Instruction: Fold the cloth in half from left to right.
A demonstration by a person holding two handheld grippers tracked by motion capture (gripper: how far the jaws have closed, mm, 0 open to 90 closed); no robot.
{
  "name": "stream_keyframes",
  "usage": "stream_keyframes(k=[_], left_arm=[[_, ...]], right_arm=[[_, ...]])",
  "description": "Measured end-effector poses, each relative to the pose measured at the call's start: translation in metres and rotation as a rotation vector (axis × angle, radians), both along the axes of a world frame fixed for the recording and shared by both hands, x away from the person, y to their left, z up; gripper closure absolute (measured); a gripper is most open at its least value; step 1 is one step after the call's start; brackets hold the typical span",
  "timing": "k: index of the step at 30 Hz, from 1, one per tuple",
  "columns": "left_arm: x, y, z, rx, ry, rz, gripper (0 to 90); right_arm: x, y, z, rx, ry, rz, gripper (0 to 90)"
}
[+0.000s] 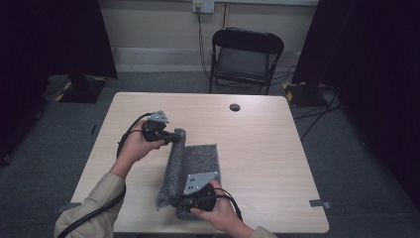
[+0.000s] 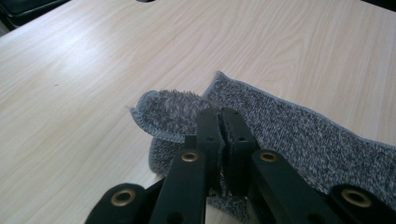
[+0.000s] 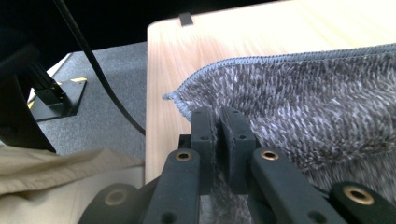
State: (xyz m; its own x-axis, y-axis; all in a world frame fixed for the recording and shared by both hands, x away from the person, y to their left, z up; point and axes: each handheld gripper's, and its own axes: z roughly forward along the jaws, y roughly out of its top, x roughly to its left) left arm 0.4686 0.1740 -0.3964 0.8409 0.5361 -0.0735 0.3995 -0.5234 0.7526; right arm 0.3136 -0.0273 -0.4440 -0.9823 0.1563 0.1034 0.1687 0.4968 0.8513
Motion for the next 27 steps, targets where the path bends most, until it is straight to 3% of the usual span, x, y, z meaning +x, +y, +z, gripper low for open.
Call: stream_keyframes(k=[18, 27], left_arm=[[0.012, -0.044, -0.041, 0.035, 0.068, -0.043, 86.4], [0.014, -0.059, -0.051, 0.039, 0.079, -0.044, 85.3]], right_arm=[[0.0, -0.04, -0.037, -0.054, 0.067, -0.07, 82.8], [0.0, -0.053, -0.045, -0.058, 0.087, -0.081, 81.6]])
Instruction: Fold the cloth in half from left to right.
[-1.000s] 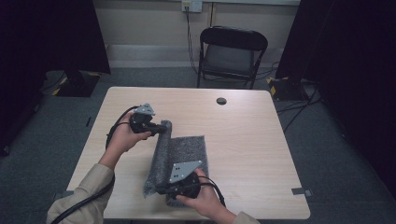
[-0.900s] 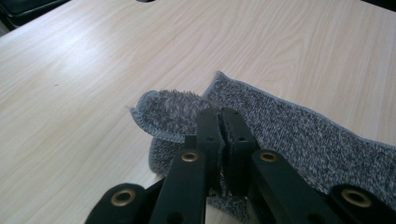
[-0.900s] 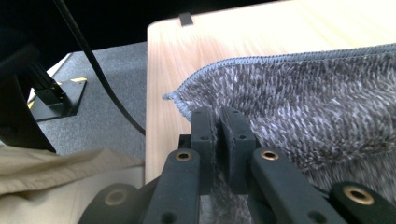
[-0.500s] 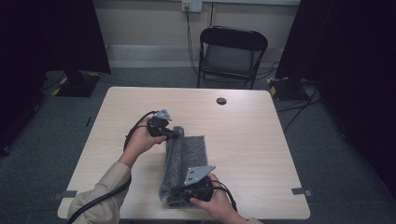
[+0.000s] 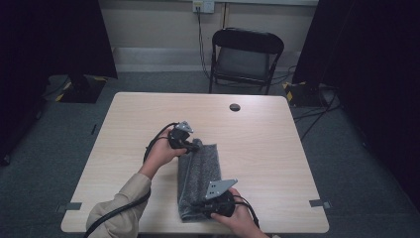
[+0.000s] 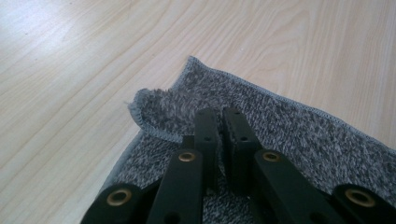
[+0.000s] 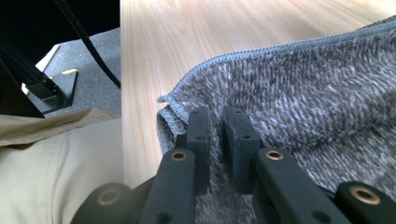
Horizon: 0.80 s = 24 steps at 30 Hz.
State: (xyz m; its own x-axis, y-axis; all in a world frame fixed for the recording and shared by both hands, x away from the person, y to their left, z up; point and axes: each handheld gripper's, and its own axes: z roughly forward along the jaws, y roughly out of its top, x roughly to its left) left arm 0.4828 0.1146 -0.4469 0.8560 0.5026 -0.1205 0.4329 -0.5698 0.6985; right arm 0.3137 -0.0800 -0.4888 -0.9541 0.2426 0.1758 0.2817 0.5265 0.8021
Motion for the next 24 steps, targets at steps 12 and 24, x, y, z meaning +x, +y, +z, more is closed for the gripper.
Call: stream_keyframes(k=[12, 24], left_arm=[[0.0, -0.021, 0.004, 0.008, -0.01, -0.026, 83.6], [-0.002, -0.031, 0.008, -0.016, -0.044, -0.025, 71.3]], right_arm=[[-0.002, -0.015, -0.001, 0.007, 0.011, -0.024, 76.3], [-0.004, -0.027, 0.003, -0.06, -0.027, -0.031, 63.2]])
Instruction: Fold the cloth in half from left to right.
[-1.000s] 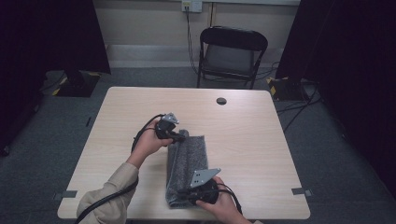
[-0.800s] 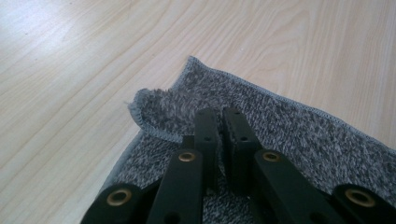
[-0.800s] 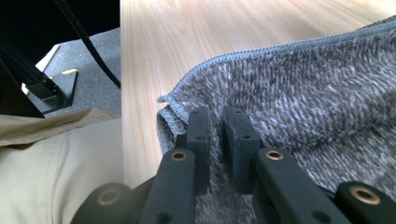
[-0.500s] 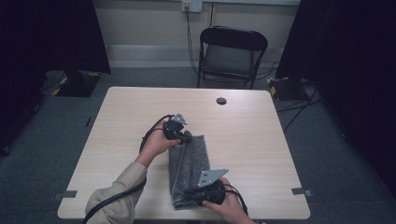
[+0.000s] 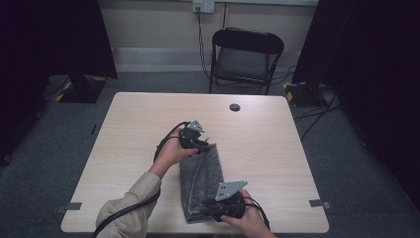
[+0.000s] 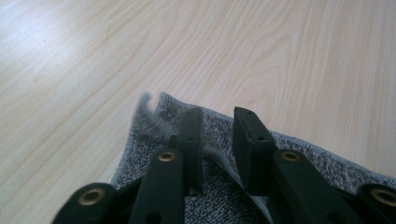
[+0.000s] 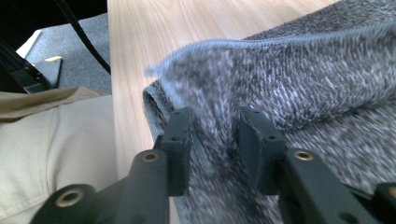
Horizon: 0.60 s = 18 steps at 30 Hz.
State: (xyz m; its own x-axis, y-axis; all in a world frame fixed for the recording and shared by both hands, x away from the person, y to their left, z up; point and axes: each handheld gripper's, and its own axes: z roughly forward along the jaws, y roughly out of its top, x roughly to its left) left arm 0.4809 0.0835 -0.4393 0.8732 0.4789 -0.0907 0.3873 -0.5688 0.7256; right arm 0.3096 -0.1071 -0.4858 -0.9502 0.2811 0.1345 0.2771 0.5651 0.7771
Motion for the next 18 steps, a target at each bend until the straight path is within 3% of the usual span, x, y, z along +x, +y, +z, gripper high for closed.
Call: stream_keyframes(k=[7, 18], left_arm=[[-0.007, 0.002, 0.005, -0.004, -0.025, 0.01, 56.6], [-0.017, 0.017, 0.004, 0.009, -0.036, 0.034, 48.1]], right_arm=[[0.002, -0.01, 0.002, -0.023, -0.003, -0.005, 58.0], [0.001, -0.021, 0.001, -0.044, -0.004, -0.01, 53.9]])
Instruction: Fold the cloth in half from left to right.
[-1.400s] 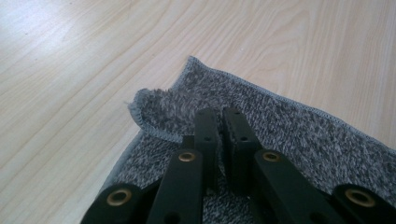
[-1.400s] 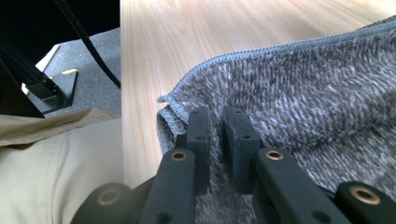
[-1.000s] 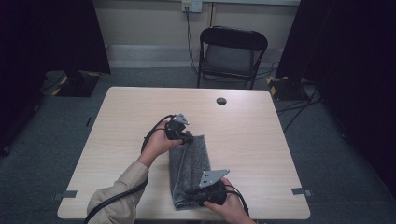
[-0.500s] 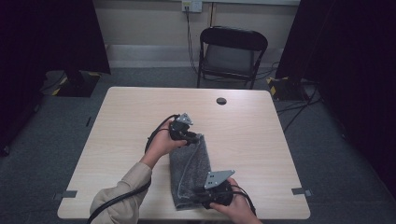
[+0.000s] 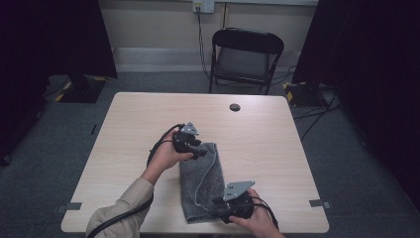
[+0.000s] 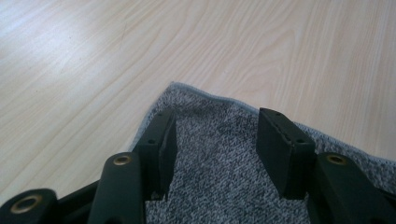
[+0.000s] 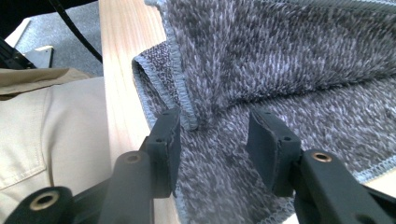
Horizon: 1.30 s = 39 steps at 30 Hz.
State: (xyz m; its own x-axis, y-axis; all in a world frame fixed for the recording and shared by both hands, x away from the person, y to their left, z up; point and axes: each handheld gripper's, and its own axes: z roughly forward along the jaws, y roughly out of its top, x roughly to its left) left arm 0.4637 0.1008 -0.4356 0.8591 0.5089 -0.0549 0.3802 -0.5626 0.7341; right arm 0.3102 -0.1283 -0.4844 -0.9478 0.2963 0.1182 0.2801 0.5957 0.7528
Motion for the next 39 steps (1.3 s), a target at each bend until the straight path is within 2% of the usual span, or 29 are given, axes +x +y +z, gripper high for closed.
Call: stream_keyframes(k=[5, 15, 23, 27, 31, 34, 39], left_arm=[[-0.005, 0.003, -0.004, 0.016, 0.001, -0.001, 44.6], [-0.019, 0.012, -0.022, 0.019, 0.021, -0.002, 40.5], [-0.024, 0.025, -0.03, 0.031, 0.015, 0.017, 39.3], [-0.026, 0.028, -0.031, 0.027, 0.016, 0.02, 39.2], [-0.029, 0.031, -0.034, 0.034, 0.015, 0.015, 39.5], [-0.03, 0.034, -0.035, 0.041, 0.01, 0.009, 39.5], [-0.031, 0.038, -0.038, 0.046, 0.011, 0.014, 39.4]], right_arm=[[-0.001, -0.002, 0.002, -0.017, -0.014, 0.007, 52.4], [0.005, -0.01, 0.015, 0.008, -0.027, -0.009, 50.0], [0.002, 0.011, 0.023, 0.042, -0.025, 0.044, 52.6], [0.002, 0.024, 0.02, 0.05, -0.016, 0.066, 59.9], [0.003, 0.03, 0.017, 0.041, -0.025, 0.08, 74.5], [0.002, 0.029, 0.015, 0.025, -0.023, 0.073, 81.4], [0.001, 0.015, 0.015, 0.039, -0.003, 0.026, 84.6]])
